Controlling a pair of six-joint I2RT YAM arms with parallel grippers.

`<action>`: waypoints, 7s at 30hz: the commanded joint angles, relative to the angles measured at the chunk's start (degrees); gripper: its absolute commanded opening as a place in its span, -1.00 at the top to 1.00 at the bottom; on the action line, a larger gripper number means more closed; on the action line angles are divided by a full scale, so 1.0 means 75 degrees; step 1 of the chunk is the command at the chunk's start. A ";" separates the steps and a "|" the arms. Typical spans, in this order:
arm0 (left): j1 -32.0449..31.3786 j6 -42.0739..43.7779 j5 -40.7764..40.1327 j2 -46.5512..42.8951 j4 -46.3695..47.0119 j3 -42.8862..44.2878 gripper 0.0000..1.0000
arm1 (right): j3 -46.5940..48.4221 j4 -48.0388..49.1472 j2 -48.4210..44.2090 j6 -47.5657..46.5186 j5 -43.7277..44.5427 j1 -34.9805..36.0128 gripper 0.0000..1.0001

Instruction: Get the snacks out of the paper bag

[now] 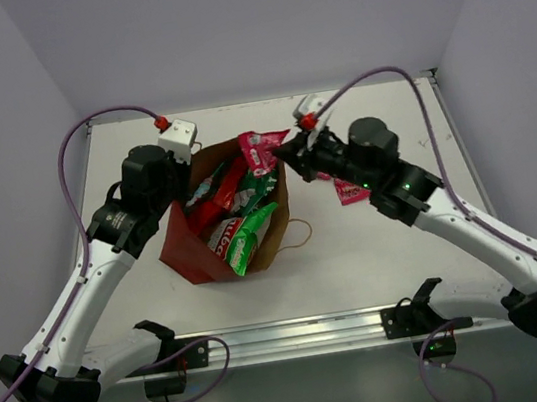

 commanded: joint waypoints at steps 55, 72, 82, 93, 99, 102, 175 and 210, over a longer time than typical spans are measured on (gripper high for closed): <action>0.0008 0.0446 0.0864 -0.0687 0.1242 0.0055 1.00 | 0.1031 -0.1641 0.1252 0.0634 0.0867 0.1066 -0.65; 0.0008 -0.0292 0.0676 -0.0699 0.1335 -0.0191 1.00 | 0.1640 -0.3670 0.2668 0.6435 0.3907 0.1008 -0.83; 0.0008 -0.0504 0.0747 -0.0839 0.1347 -0.0331 1.00 | 0.2085 -0.3858 0.3911 0.7620 0.3813 0.0726 -0.63; 0.0020 -0.0480 0.0361 -0.0793 0.1312 -0.0308 1.00 | 0.2659 -0.3272 0.2975 0.5863 0.3076 0.0750 1.00; 0.0008 -0.0550 -0.0331 -0.0582 0.0995 0.0031 1.00 | 0.4064 -0.3774 0.2341 0.5112 0.2559 0.0750 1.00; 0.0008 -0.0609 -0.0670 -0.0512 0.0914 0.0195 1.00 | 0.4745 -0.4254 0.2201 0.4877 0.2149 0.0750 1.00; 0.0020 0.0317 0.0090 -0.0781 0.1124 -0.0086 1.00 | 0.2823 -0.2779 0.2714 0.6669 0.3014 0.1148 -0.94; 0.0020 0.0117 -0.0471 -0.0851 0.1136 -0.0144 1.00 | 0.3059 -0.1233 0.3187 0.5394 0.2806 0.0961 1.00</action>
